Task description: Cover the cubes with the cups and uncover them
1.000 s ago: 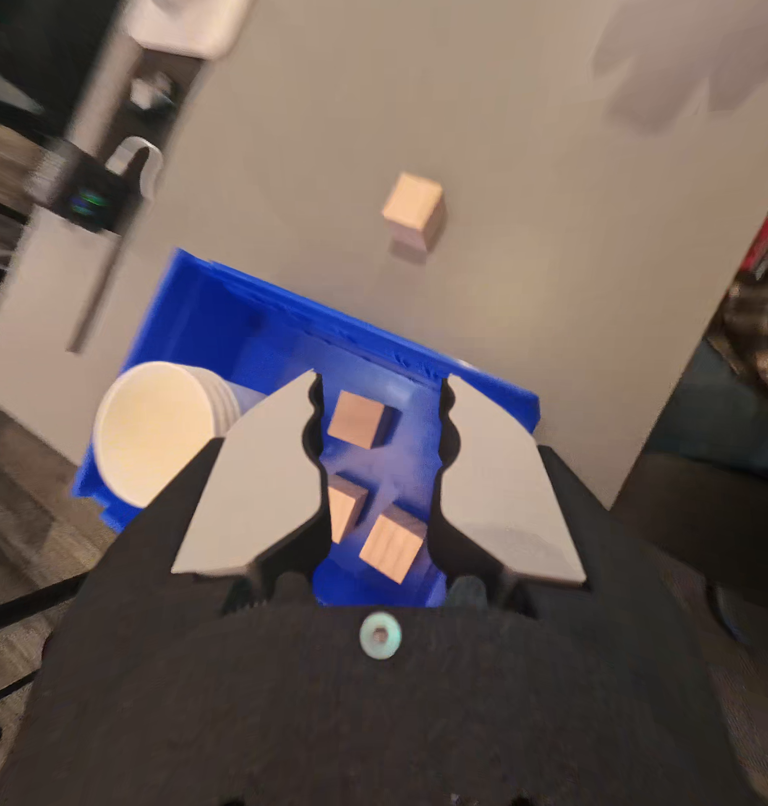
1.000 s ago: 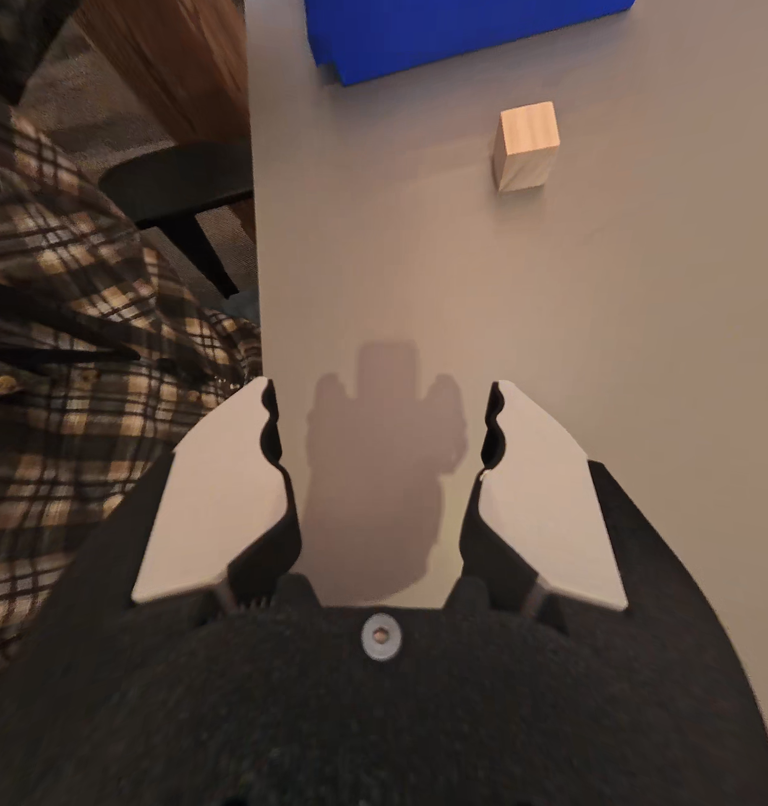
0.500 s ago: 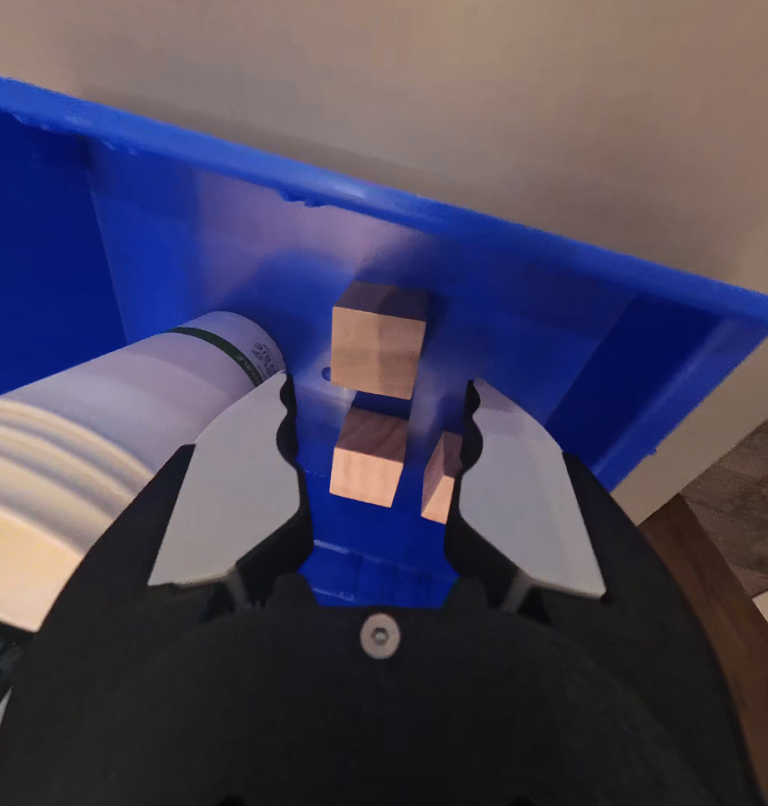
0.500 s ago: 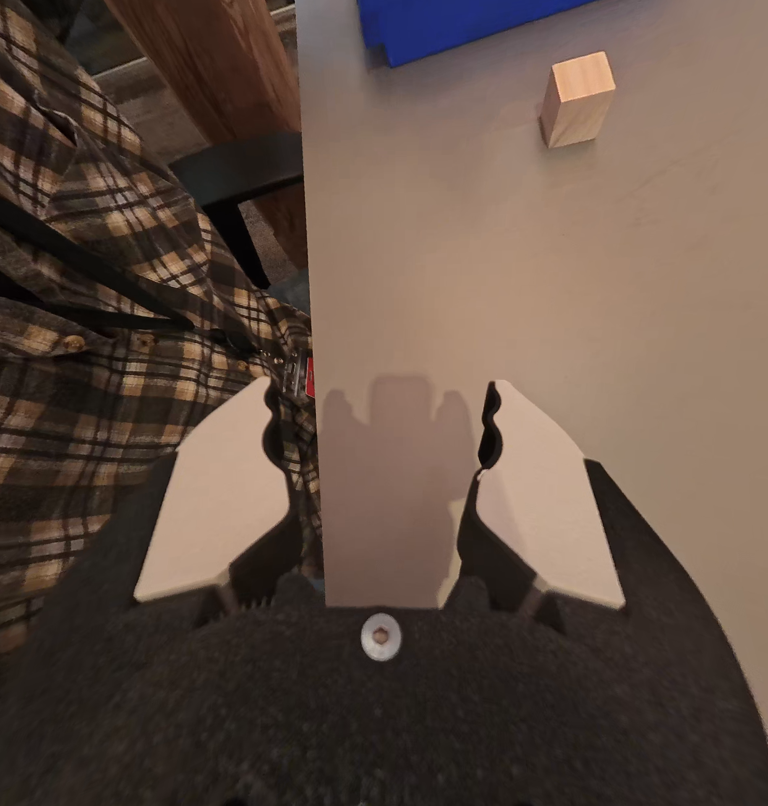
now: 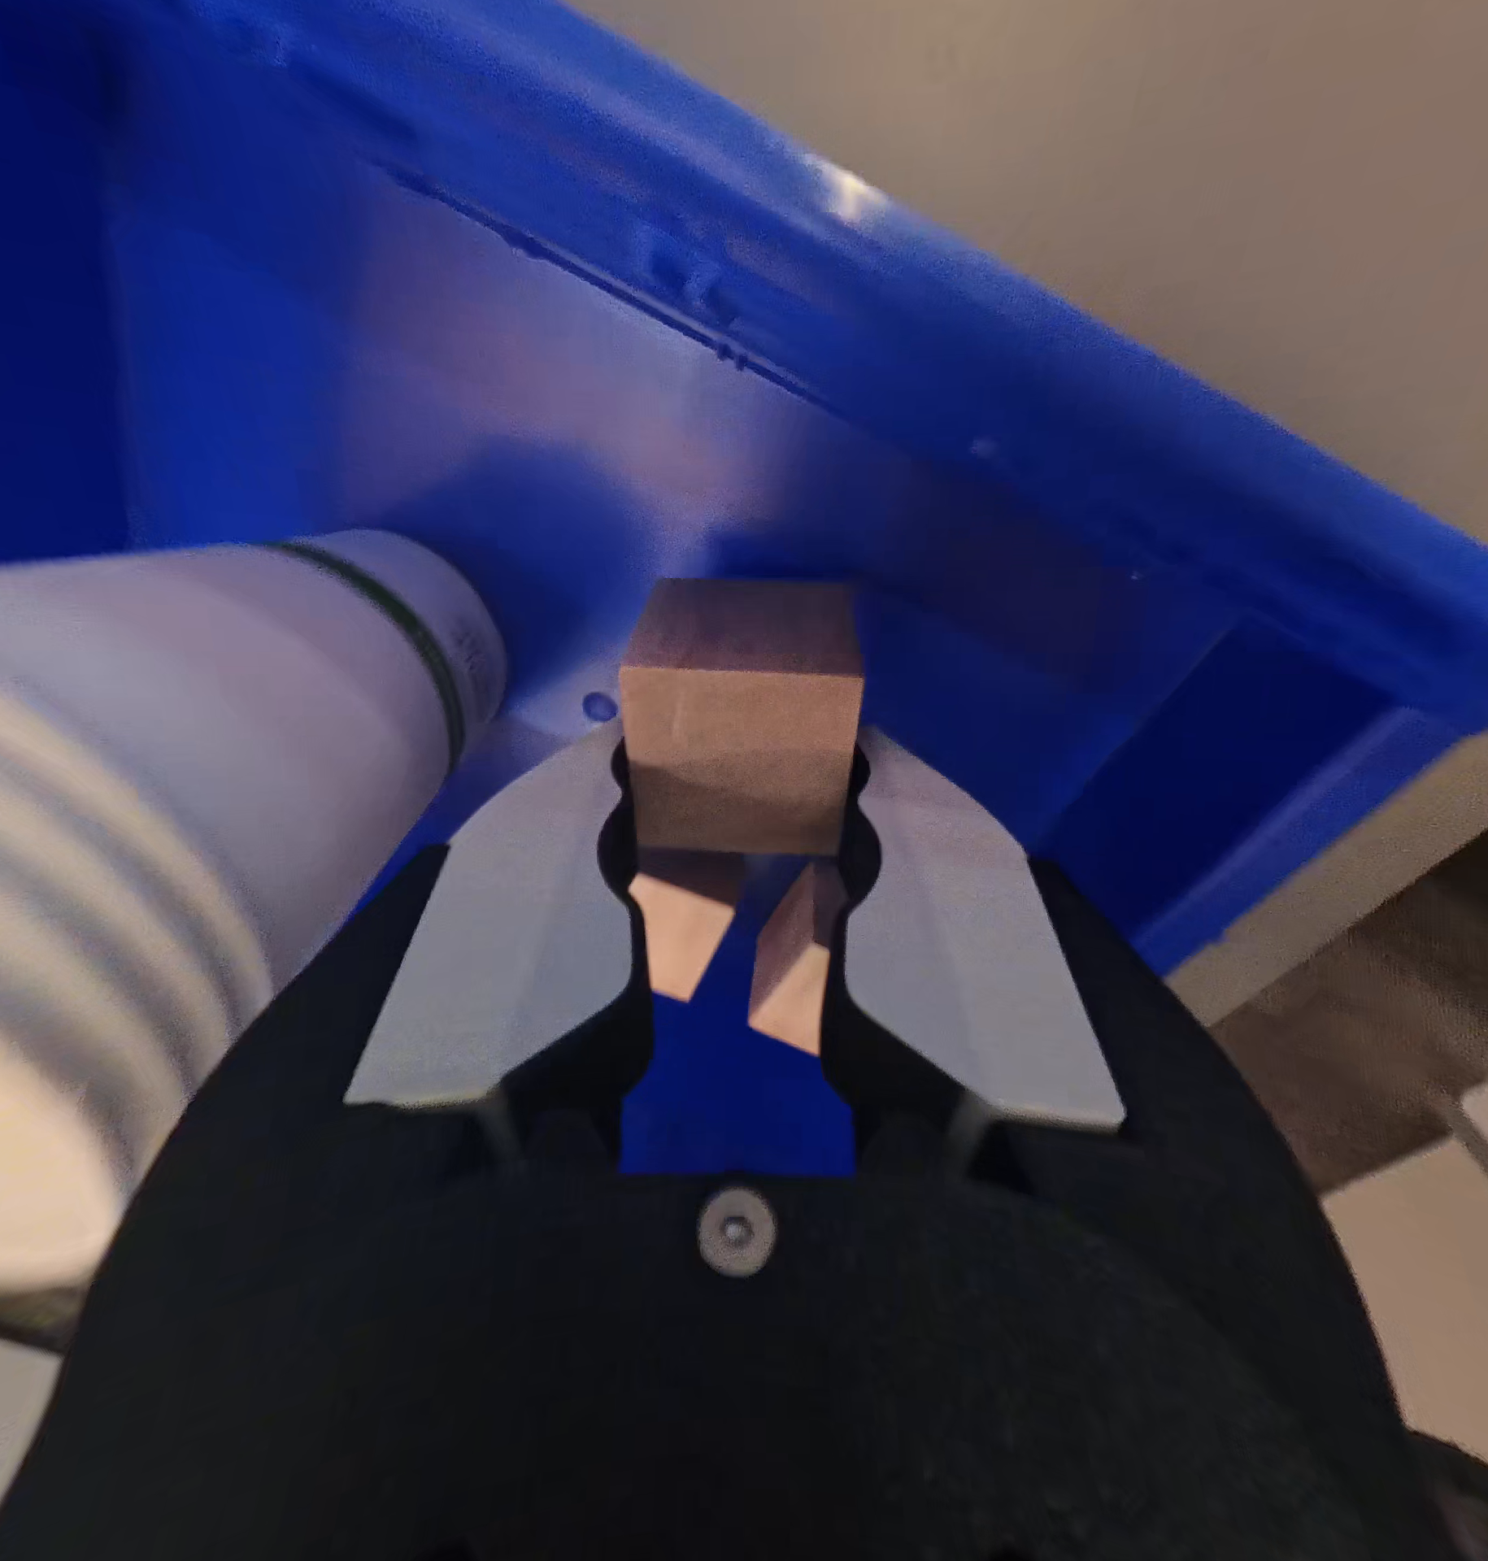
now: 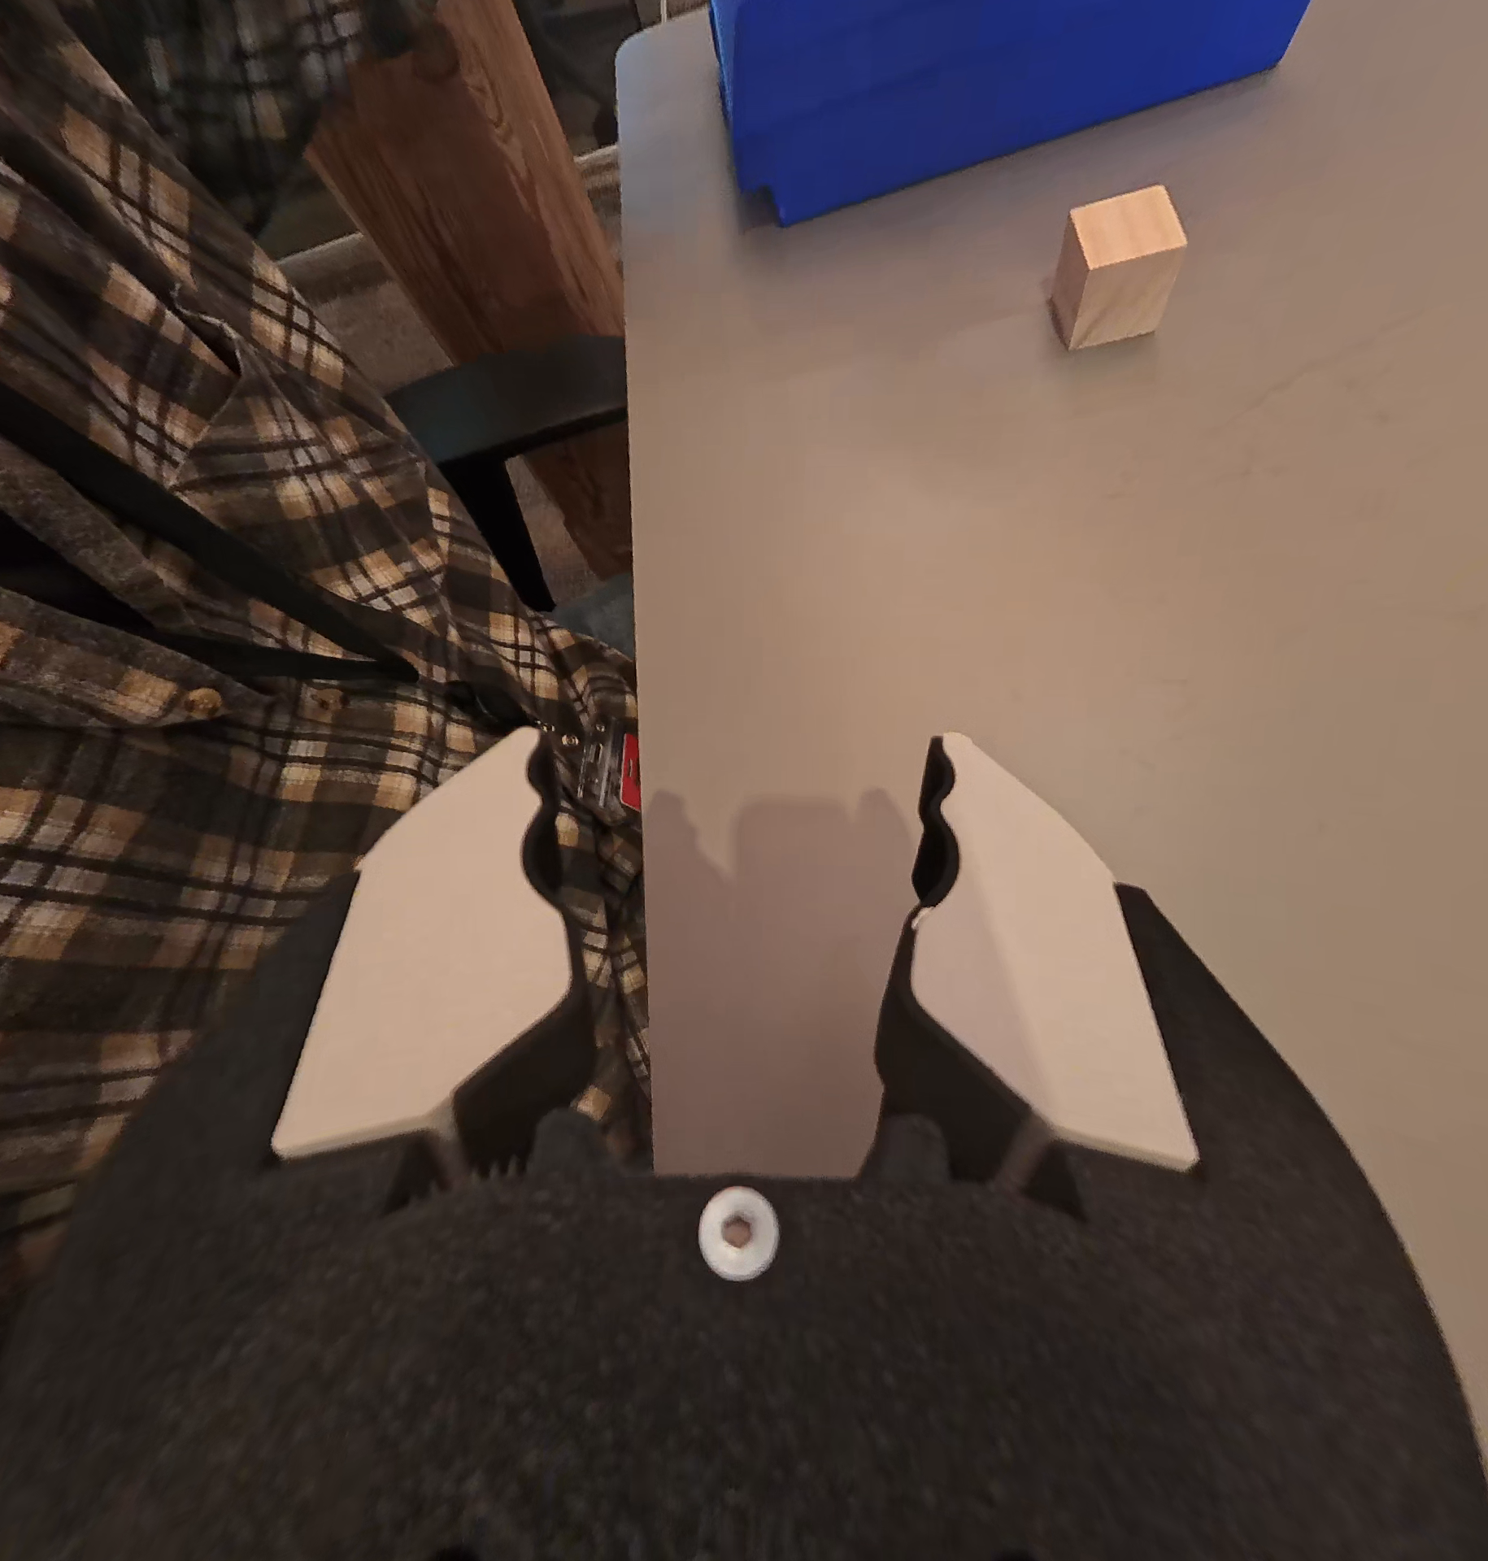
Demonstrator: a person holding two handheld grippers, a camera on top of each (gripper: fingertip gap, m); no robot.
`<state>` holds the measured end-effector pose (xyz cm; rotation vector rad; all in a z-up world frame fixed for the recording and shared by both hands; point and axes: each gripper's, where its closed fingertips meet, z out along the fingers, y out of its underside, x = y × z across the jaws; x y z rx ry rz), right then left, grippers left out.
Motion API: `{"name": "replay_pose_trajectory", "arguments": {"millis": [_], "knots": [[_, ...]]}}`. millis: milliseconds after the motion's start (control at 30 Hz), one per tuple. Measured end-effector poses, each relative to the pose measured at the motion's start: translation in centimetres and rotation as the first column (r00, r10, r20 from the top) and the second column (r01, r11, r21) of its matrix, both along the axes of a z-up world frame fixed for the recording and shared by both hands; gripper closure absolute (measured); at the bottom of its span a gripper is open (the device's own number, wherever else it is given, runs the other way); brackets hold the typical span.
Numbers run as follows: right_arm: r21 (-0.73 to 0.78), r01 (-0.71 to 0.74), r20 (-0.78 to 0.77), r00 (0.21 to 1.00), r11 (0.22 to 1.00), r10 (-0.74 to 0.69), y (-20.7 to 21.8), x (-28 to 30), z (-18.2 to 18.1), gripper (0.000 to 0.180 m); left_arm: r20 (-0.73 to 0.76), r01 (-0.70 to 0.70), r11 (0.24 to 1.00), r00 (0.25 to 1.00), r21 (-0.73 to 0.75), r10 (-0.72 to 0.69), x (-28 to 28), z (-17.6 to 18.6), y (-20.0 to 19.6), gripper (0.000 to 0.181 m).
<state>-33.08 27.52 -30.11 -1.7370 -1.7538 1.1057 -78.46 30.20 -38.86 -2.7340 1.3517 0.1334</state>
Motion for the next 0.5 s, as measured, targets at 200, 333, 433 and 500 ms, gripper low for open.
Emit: {"name": "replay_pose_trajectory", "arguments": {"millis": [200,333,433,500], "knots": [[0.008,0.065,-0.174,0.983,0.998,-0.063,1.2,-0.4,2.2,0.100,0.278,-0.147,0.945,0.959,0.292,0.063,2.6,9.6,-0.1,0.136],[0.020,0.091,-0.327,0.942,0.996,-0.080,2.5,-2.3,5.3,0.109,0.480,-0.127,0.899,0.872,0.418,-0.100,11.4,14.4,0.2,0.137],[0.117,0.050,-0.298,0.954,0.992,-0.013,2.8,-4.1,7.1,0.112,0.506,-0.049,0.870,0.829,0.491,-0.239,19.1,14.6,0.9,0.137],[0.216,0.022,-0.226,0.974,0.976,0.029,3.1,-5.3,8.0,0.114,0.544,-0.011,0.864,0.780,0.504,-0.308,24.3,13.8,1.3,0.137]]}}
